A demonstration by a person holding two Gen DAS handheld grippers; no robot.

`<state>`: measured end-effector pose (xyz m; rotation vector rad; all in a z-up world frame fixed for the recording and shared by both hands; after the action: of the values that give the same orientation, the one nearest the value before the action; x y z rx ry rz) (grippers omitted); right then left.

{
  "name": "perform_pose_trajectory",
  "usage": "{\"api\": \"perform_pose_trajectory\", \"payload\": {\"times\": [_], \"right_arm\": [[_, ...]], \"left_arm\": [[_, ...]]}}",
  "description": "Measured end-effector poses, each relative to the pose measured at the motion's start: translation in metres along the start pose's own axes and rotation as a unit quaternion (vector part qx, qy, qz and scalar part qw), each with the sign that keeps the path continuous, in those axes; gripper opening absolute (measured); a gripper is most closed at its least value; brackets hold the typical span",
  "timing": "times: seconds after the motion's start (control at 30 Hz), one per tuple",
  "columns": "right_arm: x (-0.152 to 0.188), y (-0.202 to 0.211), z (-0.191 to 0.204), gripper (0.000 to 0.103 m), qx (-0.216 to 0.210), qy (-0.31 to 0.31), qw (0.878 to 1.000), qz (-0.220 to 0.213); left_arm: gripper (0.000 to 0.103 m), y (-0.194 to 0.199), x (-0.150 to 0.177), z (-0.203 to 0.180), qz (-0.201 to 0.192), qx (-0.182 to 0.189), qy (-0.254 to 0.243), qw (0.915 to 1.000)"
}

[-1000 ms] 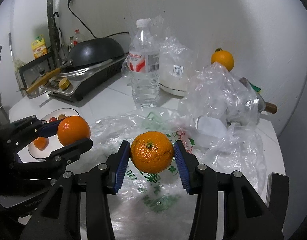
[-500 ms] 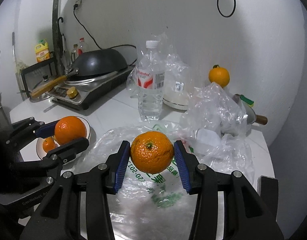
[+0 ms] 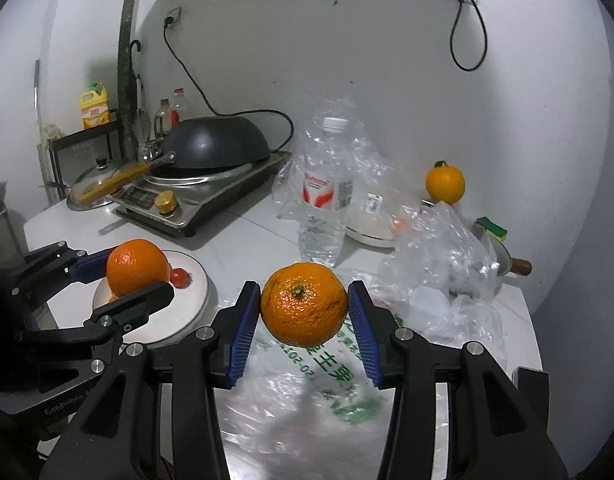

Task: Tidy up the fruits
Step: 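Carry both oranges over the white plate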

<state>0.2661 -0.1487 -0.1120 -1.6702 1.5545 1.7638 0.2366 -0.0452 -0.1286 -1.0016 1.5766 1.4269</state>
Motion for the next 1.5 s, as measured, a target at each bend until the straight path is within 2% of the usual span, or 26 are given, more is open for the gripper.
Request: {"api": "perform_pose_trajectory", "payload": {"times": [0.37,0.73,1.23,1.5], "right_arm": [[-0.017,-0.017,0.043,0.048,-0.024,0.028,0.999,0.004],[-0.019,-0.053,0.078,0.048,-0.053,0.044,0.997,0.024],[-0.003,-0.108,0.112,0.048,-0.083,0.055,0.993,0.065],[0.0,-0.126,0.125,0.048,-0.095,0.061,0.99,0.079]], "left_arm": [[0.043,0.006,0.008,0.042,0.001,-0.013,0.03,0.9995],[0.043,-0.01,0.04,0.083,0.03,-0.035,0.035,0.9983],[0.044,-0.04,0.084,0.087,0.075,-0.006,0.033,0.9966],[0.044,-0.049,0.097,0.088,0.094,0.003,0.033,0.995]]}}
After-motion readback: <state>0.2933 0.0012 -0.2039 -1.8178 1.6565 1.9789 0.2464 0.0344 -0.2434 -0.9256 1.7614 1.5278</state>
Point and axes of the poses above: each gripper's, at about its wrist camera, not at the fingertips, and y roughly against the way its jaws point, z to its left, x to its underside, the point moved 9 cm from there along -y, roughly the way its jaws point, and after that the axes turned 9 degrees about y, right-handed, at the moved point
